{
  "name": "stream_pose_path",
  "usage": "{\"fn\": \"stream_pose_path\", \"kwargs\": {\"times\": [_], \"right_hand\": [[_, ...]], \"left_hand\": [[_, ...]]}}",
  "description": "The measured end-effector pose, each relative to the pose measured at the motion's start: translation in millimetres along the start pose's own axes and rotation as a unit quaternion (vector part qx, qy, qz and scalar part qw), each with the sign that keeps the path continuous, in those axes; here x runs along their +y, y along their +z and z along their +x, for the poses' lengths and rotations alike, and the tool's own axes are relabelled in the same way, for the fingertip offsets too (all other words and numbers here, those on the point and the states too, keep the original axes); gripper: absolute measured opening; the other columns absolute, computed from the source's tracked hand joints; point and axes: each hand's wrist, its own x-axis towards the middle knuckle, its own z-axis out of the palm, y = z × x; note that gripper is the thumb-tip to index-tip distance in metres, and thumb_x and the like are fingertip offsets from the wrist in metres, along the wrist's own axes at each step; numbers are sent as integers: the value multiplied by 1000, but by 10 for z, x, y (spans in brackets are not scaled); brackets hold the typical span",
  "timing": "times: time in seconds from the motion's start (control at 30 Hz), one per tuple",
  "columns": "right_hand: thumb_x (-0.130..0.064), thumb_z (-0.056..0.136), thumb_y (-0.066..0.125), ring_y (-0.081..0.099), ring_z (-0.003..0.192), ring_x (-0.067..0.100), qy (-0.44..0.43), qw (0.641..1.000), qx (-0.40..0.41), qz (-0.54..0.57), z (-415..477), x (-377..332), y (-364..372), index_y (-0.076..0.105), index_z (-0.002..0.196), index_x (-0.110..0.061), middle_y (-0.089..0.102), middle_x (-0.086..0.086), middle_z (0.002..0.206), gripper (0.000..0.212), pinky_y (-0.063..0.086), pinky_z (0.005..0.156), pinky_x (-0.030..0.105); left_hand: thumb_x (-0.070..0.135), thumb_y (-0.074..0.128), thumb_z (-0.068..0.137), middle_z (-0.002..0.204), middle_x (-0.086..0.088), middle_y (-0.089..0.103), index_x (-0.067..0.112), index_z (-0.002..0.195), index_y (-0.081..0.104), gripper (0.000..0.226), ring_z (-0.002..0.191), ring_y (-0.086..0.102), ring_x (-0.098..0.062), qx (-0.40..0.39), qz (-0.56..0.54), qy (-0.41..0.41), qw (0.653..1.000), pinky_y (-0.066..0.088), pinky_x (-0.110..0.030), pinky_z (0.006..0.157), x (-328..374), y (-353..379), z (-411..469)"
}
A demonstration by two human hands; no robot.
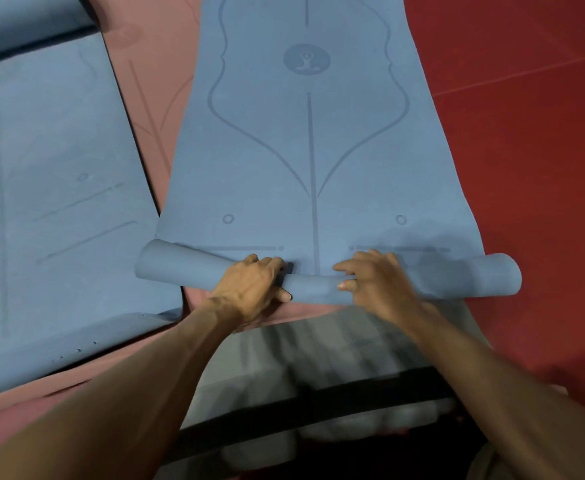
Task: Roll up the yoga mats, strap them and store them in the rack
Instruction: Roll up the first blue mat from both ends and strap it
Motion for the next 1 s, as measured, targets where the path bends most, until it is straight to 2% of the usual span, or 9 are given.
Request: {"fn": "stream_pose_path", "kwargs": {"times": [0.07,0.17,0.27,0.33,0.5,0.67,0.73,0.83,1.0], "right_hand": [[-20,67,69,63,64,27,-6,998,58,6,-123,-35,64,74,79,-23,66,-3,75,13,44,65,36],[-5,63,79,63,69,29,-35,996,78,-10,-239,-95,154,74,90,-14,67,1,84,29,50,69,38],[-32,61,88,62,91,28,-28,995,55,-77,-295,-118,203,71,107,-12,67,3,100,53,36,92,47],[-44,54,88,59,96,30,3,994,46,-96,-273,-115,194,71,108,-18,65,4,104,63,31,93,47],[-38,63,84,62,90,25,28,998,1,-60,-113,-94,104,70,103,-26,64,-5,95,44,26,86,39],[-44,89,60,55,113,22,-6,997,-57,-53,16,-25,-50,59,123,-27,61,-6,117,38,34,91,38],[-43,94,54,53,112,25,-17,995,-87,-47,73,-15,-113,55,125,-21,59,0,114,39,36,89,36],[-39,97,50,51,110,25,-27,992,-107,-61,101,-31,-177,50,127,-15,58,5,113,38,35,88,33],[-39,97,51,52,116,26,-13,982,-185,-27,19,-82,-290,51,122,-18,60,6,117,33,37,91,33]], "left_hand": [[48,57,89,118,-1,61,17,114,46,41,105,49,-25,-11,-7,0,1000,42,-36,81,-24,-22,51],[42,56,93,117,0,60,17,111,44,33,105,50,-25,-16,4,1,1000,42,-35,80,-58,-38,105],[38,56,94,116,-2,59,16,110,46,29,106,52,-25,-11,3,2,1000,36,-32,76,-70,-33,174],[35,55,95,117,-2,58,16,112,50,26,107,51,-24,-7,-25,-12,1000,32,-29,76,-71,-37,202],[59,37,93,115,-1,48,28,126,57,49,111,43,-22,60,-6,-27,998,30,-32,95,-90,52,161],[90,27,65,118,-1,48,26,130,48,93,110,47,-23,-19,53,2,998,35,-36,97,-140,-47,170],[81,42,74,118,-3,51,19,125,48,80,109,49,-25,-28,71,10,997,38,-36,92,-149,-112,180],[68,47,84,116,-4,54,16,120,48,64,108,52,-25,-22,77,17,997,40,-35,86,-84,-203,155],[68,47,85,116,-6,57,16,122,50,64,110,54,-27,-50,71,8,996,40,-35,88,-10,-228,-50]]}}
